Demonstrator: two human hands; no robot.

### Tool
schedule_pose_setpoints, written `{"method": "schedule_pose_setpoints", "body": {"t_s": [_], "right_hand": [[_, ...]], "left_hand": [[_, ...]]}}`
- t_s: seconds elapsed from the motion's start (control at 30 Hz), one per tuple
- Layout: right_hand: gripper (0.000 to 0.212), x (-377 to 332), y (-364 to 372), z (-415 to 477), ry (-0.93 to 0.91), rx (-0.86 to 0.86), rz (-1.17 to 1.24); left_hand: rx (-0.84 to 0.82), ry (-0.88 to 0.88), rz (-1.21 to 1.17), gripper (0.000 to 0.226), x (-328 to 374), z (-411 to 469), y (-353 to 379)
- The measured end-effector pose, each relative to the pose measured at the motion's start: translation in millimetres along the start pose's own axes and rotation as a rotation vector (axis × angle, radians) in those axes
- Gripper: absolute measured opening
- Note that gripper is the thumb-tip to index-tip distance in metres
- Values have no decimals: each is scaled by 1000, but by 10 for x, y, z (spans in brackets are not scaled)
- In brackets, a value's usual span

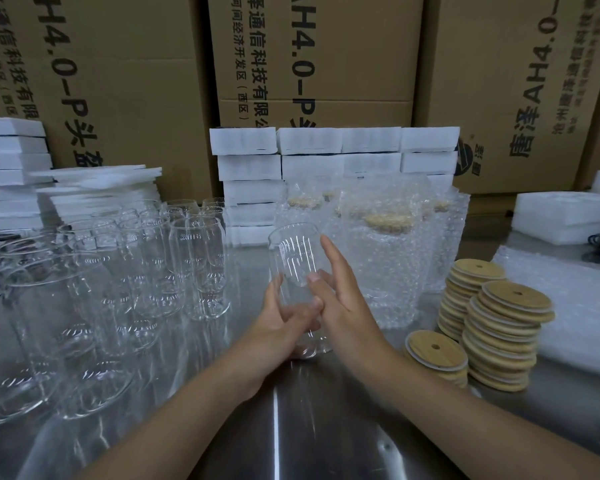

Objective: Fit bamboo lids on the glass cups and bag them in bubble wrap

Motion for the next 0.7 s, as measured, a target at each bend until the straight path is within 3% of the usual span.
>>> {"method": "schedule_pose_setpoints", "body": {"t_s": [0.37, 0.7], "right_hand": [[40, -82, -38, 60, 76, 81, 250], [48, 14, -58, 55, 65, 103, 193]], "left_hand": [[5, 66, -65, 109, 133, -94, 25], [24, 61, 11, 104, 111, -114, 53]]}}
Point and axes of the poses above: each hand's wrist, its own z-axis towards the middle knuckle, its own y-axis out of the palm, x = y × z, the point moved 6 cm from there along z, towards the middle knuckle, and after that the axes turned 8 degrees about -y, right-handed, at the moved point
